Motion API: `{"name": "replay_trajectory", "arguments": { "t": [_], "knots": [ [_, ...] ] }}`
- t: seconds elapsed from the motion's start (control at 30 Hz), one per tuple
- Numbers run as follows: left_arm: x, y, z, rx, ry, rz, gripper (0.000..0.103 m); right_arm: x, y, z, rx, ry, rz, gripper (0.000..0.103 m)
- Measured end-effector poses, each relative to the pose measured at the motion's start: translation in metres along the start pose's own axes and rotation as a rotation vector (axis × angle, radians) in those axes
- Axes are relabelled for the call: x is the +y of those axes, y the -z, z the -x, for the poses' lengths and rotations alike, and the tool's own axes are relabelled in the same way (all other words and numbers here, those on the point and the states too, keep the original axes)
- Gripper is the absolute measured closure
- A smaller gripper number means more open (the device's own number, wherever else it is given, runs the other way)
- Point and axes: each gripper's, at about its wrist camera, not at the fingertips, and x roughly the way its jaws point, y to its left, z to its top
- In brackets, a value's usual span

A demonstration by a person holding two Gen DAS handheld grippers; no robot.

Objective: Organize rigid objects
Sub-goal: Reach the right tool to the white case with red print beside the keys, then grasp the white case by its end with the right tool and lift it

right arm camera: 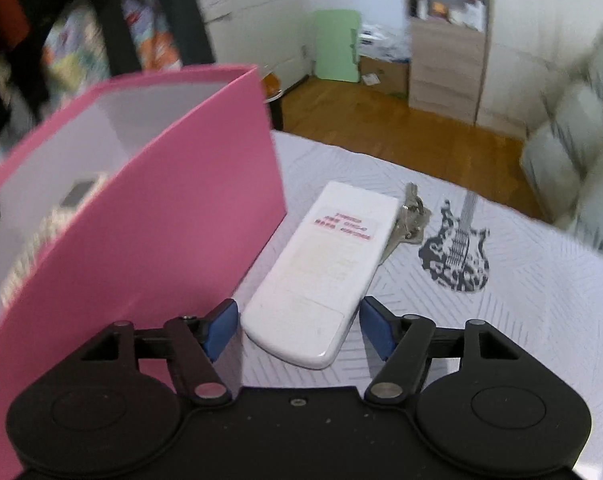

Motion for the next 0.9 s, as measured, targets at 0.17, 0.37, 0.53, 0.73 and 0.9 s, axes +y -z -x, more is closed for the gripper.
{"name": "replay_trajectory", "arguments": {
  "t": [0.17, 0.37, 0.53, 0.73, 0.9],
  "knots": [
    [0.003, 0.0, 0.0, 0.002, 0.021, 0.014, 0.095, -0.006, 0.005, 0.002, -0.029, -0.001, -0.016, 0.029],
    [0.005, 0.0, -0.001, 0.002, 0.022, 0.018, 0.095, -0.011, 0.021, 0.024, 0.015, -0.036, -0.081, 0.04],
    [0.006, 0.0, -0.001, 0.001, 0.023, 0.019, 0.095, 0.0, 0.039, 0.044, 0.129, -0.052, -0.005, 0.04],
    [0.006, -0.001, -0.001, 0.001, 0.03, 0.037, 0.095, 0.018, 0.021, 0.032, 0.162, -0.024, 0.108, 0.028],
    [0.006, -0.001, -0.001, 0.0, 0.028, 0.032, 0.096, -0.011, 0.002, 0.01, 0.118, -0.037, -0.055, 0.026]
  ]
}}
